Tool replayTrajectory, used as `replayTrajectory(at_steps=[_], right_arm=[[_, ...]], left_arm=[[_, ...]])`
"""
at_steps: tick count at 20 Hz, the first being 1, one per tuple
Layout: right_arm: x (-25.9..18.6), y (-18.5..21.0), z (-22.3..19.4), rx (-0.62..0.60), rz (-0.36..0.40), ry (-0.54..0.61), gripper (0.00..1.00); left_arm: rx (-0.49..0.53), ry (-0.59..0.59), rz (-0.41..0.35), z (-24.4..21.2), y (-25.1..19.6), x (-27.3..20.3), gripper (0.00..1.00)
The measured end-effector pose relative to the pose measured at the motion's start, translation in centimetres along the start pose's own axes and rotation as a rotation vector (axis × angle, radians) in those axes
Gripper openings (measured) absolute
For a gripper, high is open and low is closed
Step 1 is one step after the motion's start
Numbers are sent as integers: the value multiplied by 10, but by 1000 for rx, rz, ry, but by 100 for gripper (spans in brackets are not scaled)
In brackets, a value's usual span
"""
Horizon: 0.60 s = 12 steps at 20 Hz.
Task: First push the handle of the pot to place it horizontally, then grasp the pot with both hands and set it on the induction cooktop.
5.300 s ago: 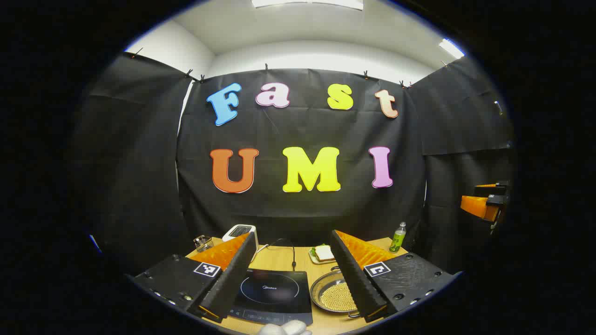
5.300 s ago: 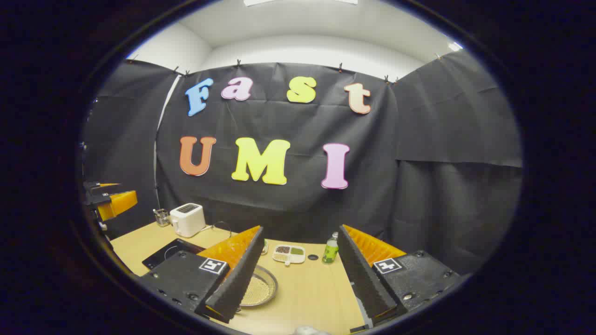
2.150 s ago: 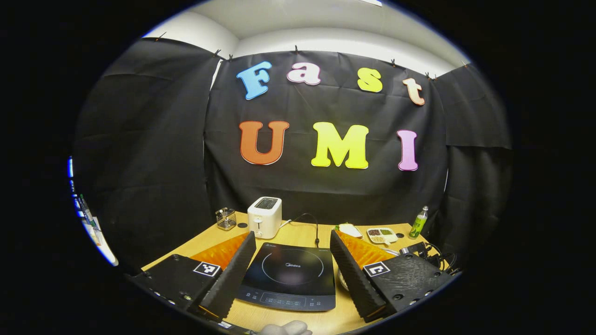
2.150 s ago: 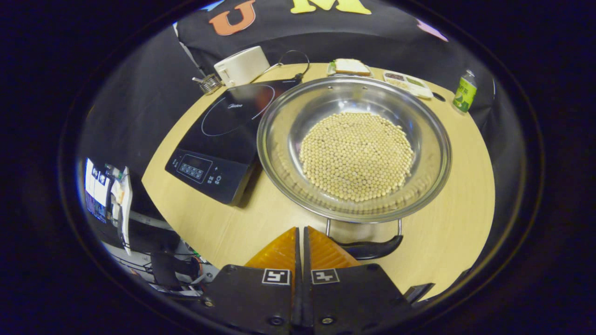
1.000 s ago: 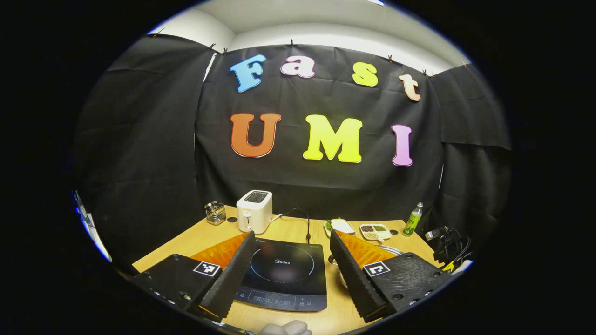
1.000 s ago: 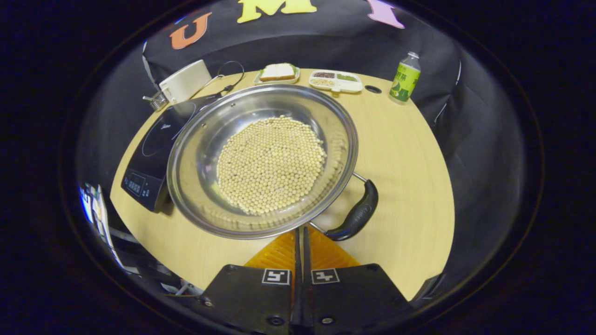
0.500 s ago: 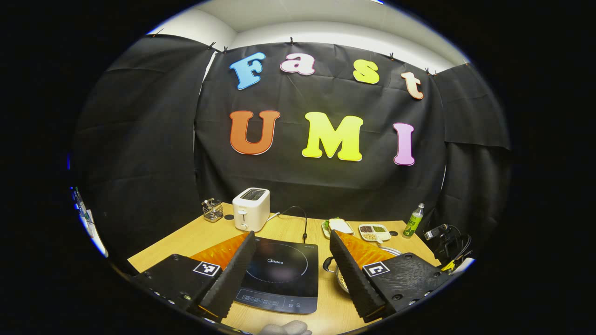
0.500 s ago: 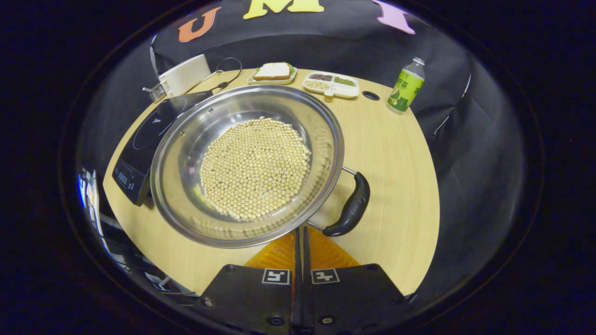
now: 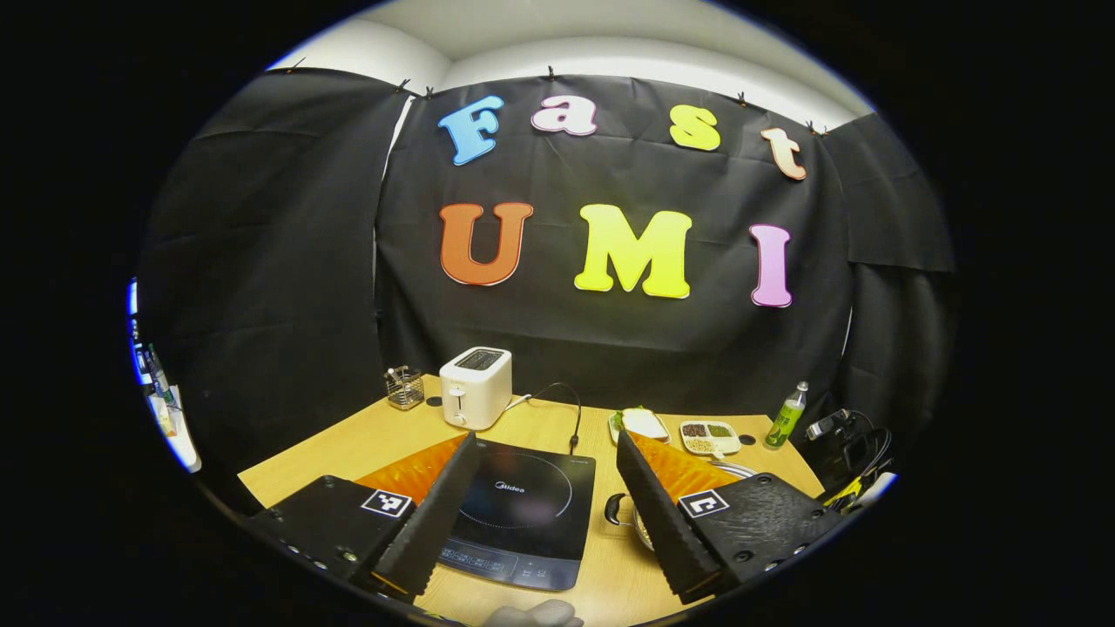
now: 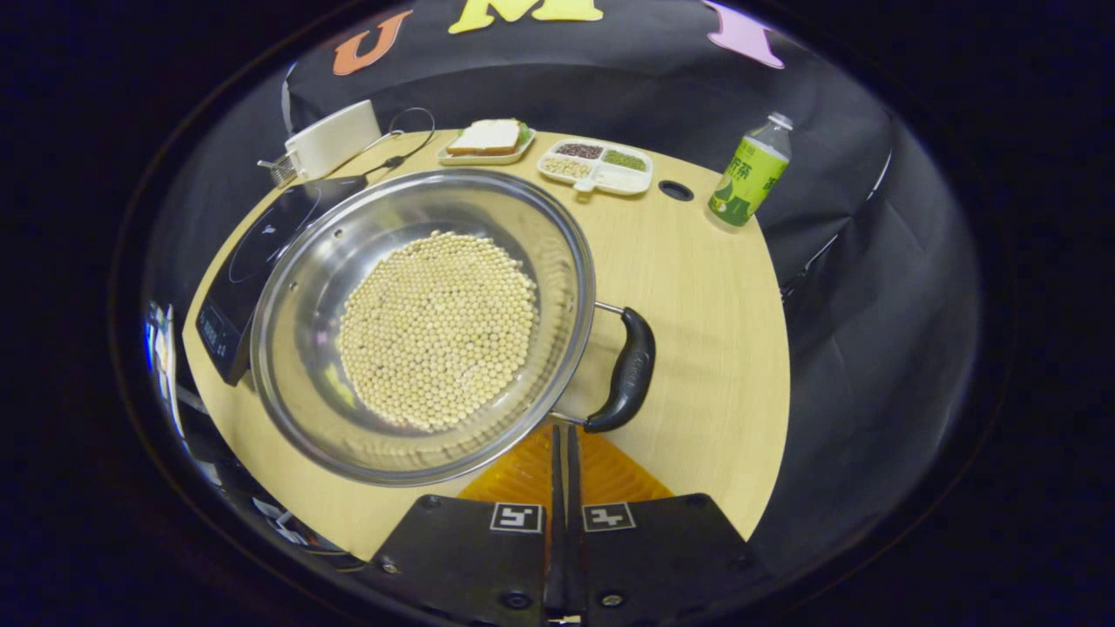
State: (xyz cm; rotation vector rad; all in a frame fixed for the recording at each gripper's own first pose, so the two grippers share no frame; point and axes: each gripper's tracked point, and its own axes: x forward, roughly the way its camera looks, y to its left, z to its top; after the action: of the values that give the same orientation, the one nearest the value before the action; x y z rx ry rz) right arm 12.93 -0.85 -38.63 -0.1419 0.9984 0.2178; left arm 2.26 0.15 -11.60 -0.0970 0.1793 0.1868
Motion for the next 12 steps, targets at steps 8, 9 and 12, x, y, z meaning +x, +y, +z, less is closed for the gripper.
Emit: replayTrajectory(at_steps=[8,9,12], right_arm=[[-18,-11,0,48,-60,-84,2],[-26,-12,-1,51,-72,-102,5],[-53,-2,-9,71,-82,-158,17]], left_arm=[[49,15,-51,-5,-9,-1,95],[54,23,-76,-8,-13,0,95],[76,33,-145,-15,-20,0,95]])
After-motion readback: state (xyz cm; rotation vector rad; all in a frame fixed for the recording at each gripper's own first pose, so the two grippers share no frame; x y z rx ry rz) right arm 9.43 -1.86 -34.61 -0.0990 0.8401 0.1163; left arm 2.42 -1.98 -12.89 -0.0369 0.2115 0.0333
